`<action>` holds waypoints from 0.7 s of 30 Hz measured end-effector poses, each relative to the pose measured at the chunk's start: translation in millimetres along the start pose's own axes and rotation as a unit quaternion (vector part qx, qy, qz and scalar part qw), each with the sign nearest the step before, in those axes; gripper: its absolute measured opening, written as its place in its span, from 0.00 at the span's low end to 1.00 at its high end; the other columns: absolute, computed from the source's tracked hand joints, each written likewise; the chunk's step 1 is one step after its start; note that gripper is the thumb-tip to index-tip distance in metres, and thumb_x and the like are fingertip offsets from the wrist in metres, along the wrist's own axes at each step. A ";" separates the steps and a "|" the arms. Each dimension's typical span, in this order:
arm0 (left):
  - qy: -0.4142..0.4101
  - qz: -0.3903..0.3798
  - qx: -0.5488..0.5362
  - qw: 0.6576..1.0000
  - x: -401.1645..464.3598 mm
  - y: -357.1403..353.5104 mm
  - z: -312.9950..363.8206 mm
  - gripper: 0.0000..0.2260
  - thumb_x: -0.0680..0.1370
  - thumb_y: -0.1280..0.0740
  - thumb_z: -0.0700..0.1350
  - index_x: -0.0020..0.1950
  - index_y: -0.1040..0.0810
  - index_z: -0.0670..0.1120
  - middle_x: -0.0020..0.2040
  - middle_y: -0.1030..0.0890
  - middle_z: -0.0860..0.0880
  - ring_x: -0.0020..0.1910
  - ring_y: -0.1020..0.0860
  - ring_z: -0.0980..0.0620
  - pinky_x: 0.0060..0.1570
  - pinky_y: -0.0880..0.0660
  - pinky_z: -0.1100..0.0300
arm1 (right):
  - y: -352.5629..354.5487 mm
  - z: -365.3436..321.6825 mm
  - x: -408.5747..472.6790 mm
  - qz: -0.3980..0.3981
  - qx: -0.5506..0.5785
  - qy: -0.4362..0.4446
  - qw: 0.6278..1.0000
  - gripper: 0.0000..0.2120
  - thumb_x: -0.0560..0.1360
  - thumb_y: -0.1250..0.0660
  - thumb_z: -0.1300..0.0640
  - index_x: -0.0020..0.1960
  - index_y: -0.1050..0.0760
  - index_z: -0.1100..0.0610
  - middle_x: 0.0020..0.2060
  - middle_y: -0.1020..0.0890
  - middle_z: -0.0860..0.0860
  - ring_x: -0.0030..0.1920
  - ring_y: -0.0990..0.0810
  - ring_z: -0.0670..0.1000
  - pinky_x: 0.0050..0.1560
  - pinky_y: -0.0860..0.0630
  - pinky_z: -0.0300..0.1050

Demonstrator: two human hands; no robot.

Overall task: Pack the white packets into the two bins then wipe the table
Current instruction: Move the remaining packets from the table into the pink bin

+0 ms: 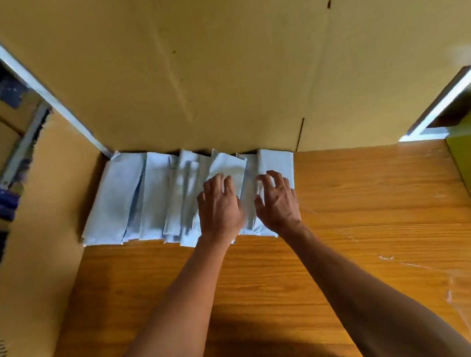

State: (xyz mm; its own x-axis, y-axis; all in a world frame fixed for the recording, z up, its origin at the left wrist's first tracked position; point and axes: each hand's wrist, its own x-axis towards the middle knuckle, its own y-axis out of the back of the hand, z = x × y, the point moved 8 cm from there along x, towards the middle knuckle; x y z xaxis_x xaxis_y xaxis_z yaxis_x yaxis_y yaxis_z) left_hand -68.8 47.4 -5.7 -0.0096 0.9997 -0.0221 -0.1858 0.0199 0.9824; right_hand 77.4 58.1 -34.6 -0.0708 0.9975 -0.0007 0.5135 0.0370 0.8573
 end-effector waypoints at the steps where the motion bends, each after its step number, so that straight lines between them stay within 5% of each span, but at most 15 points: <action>1: -0.007 -0.017 0.009 1.000 7.2 -2.2 0.1 0.25 0.79 0.34 0.48 0.75 0.30 0.44 0.76 0.31 0.43 0.74 0.33 0.41 0.66 0.29 0.44 | -1.7 0.6 2.8 0.001 -0.006 -0.014 1.000 0.22 0.79 0.33 0.56 0.72 0.30 0.57 0.73 0.30 0.59 0.67 0.28 0.63 0.62 0.25 0.62; 8: -0.063 -0.068 0.039 0.995 38.4 -27.7 -9.5 0.35 0.82 0.36 0.53 0.86 0.46 0.51 0.87 0.56 0.44 0.84 0.50 0.38 0.80 0.44 0.37 | -17.6 3.2 20.8 0.008 -0.043 -0.083 0.996 0.29 0.81 0.34 0.46 0.79 0.38 0.53 0.83 0.45 0.59 0.79 0.39 0.64 0.73 0.33 0.64; 14: -0.123 -0.057 0.059 0.989 61.8 -48.0 -10.8 0.36 0.81 0.43 0.64 0.87 0.48 0.56 0.87 0.56 0.47 0.85 0.52 0.36 0.77 0.39 0.34 | -33.7 24.2 40.5 -0.019 -0.085 -0.153 0.984 0.37 0.82 0.40 0.34 0.84 0.48 0.48 0.84 0.56 0.59 0.82 0.52 0.70 0.77 0.44 0.71; 21: -0.119 -0.039 0.037 0.991 67.9 -61.9 -11.4 0.34 0.83 0.43 0.62 0.87 0.47 0.53 0.87 0.56 0.46 0.85 0.52 0.35 0.76 0.39 0.32 | -45.0 35.6 42.3 0.003 -0.123 -0.161 0.979 0.37 0.80 0.40 0.35 0.84 0.47 0.45 0.84 0.50 0.62 0.74 0.37 0.70 0.70 0.35 0.68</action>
State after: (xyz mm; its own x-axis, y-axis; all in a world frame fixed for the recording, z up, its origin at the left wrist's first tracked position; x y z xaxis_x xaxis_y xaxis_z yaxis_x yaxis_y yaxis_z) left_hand -69.1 113.9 -70.2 0.2366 0.9696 -0.0622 -0.1048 0.0892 0.9905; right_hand 81.8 100.9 -91.5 0.2260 0.9663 -0.1234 0.2880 0.0548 0.9561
